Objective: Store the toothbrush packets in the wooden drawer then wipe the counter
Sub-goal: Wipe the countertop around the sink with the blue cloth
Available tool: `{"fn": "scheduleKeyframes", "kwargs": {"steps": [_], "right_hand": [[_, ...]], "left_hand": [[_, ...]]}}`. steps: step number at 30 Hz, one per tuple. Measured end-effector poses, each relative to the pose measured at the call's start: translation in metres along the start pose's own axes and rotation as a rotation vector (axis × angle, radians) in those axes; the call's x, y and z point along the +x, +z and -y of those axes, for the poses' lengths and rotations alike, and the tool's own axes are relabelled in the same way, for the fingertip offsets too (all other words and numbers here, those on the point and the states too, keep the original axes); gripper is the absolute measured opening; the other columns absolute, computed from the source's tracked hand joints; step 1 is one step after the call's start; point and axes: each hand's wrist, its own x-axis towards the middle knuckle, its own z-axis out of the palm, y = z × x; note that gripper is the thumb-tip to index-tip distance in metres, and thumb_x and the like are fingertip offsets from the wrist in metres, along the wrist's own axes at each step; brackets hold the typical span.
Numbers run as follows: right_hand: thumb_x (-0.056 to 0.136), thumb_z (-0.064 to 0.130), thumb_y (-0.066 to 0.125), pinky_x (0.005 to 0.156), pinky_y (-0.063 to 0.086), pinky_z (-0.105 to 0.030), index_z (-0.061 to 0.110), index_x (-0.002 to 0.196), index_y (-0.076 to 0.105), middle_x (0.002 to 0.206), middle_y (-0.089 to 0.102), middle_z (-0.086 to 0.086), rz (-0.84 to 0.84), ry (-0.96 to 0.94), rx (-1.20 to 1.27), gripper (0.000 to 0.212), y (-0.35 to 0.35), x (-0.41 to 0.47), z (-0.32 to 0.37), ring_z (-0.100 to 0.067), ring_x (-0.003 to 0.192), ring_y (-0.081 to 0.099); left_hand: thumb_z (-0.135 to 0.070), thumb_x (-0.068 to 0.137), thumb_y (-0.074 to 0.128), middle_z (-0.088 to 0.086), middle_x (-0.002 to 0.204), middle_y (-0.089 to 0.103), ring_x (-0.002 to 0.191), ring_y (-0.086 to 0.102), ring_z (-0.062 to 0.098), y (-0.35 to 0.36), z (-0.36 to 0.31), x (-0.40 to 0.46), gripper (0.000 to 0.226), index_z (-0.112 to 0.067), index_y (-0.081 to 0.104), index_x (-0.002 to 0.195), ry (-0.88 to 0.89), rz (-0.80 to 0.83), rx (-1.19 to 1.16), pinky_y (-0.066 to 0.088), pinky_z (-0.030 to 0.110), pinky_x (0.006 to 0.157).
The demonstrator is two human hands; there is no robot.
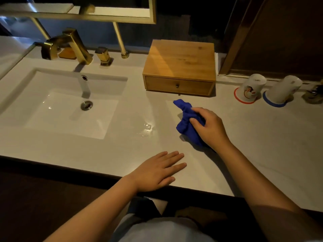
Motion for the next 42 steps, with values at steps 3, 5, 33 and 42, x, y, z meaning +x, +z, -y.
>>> {"fn": "scheduleKeyframes", "kwargs": {"steps": [3,5,33,42], "right_hand": [[0.094,0.028,0.045,0.104,0.030,-0.036,0.022,0.135,0.043,0.141,0.045,-0.007,0.159,-0.006,-0.283,0.041,0.040,0.012,-0.006,-0.027,0.130,0.037],[0.097,0.041,0.032,0.114,0.010,-0.046,0.032,0.143,0.023,0.156,0.016,-0.004,0.320,0.027,-0.490,0.049,0.062,0.010,-0.012,-0.026,0.143,0.011],[0.089,0.052,0.035,0.113,0.012,-0.056,0.031,0.144,0.021,0.156,0.015,-0.010,0.106,0.193,-0.722,0.061,0.115,0.007,0.021,-0.034,0.142,0.008],[0.088,0.053,0.037,0.112,-0.002,-0.059,0.043,0.143,0.007,0.157,-0.011,-0.004,0.370,0.463,-0.459,0.064,0.118,-0.004,0.044,-0.025,0.143,-0.015]], "left_hand": [[-0.038,0.099,0.025,0.002,0.158,0.011,0.146,0.009,0.019,-0.004,0.019,-0.018,0.051,-0.025,0.018,0.148,0.091,0.022,-0.033,0.005,0.033,0.116],[-0.035,0.100,0.026,0.003,0.158,0.013,0.146,0.010,0.019,-0.005,0.029,-0.026,0.050,-0.022,0.020,0.148,0.148,0.026,-0.053,0.007,0.033,0.116],[-0.061,0.086,0.013,-0.003,0.155,0.026,0.145,0.015,0.017,-0.026,0.197,-0.185,0.067,-0.032,0.026,0.145,-0.742,-0.156,0.047,0.010,0.045,0.116],[-0.061,0.088,0.022,-0.010,0.156,0.007,0.145,0.003,0.008,-0.026,0.213,-0.204,0.066,-0.033,0.013,0.147,-0.519,-0.163,-0.082,0.001,0.030,0.117]]}}
